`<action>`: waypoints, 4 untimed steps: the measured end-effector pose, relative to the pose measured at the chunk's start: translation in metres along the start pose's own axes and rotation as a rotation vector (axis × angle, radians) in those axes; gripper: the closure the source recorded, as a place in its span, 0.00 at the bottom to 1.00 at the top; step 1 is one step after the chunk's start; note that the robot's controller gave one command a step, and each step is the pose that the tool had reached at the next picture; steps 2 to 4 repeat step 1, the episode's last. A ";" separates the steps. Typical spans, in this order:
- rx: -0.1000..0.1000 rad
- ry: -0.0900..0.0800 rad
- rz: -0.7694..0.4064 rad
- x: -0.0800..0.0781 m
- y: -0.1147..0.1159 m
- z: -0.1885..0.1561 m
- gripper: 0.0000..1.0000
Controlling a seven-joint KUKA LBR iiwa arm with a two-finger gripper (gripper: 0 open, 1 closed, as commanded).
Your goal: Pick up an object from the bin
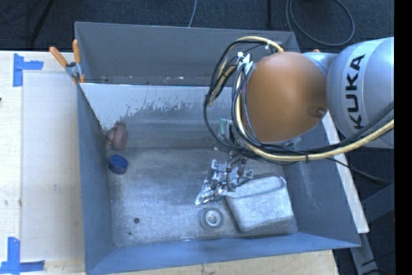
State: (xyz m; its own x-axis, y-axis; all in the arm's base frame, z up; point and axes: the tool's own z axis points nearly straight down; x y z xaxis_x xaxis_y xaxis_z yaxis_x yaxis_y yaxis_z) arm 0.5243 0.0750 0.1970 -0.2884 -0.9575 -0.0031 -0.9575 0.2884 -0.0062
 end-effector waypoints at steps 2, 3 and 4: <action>0.002 -0.002 -0.041 -0.006 -0.009 -0.144 1.00; 0.002 -0.002 -0.041 -0.006 -0.009 -0.144 1.00; 0.002 -0.002 -0.041 -0.006 -0.009 -0.144 1.00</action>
Offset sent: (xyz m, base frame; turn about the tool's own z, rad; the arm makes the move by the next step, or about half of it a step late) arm 0.0072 0.0015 0.1402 -0.0443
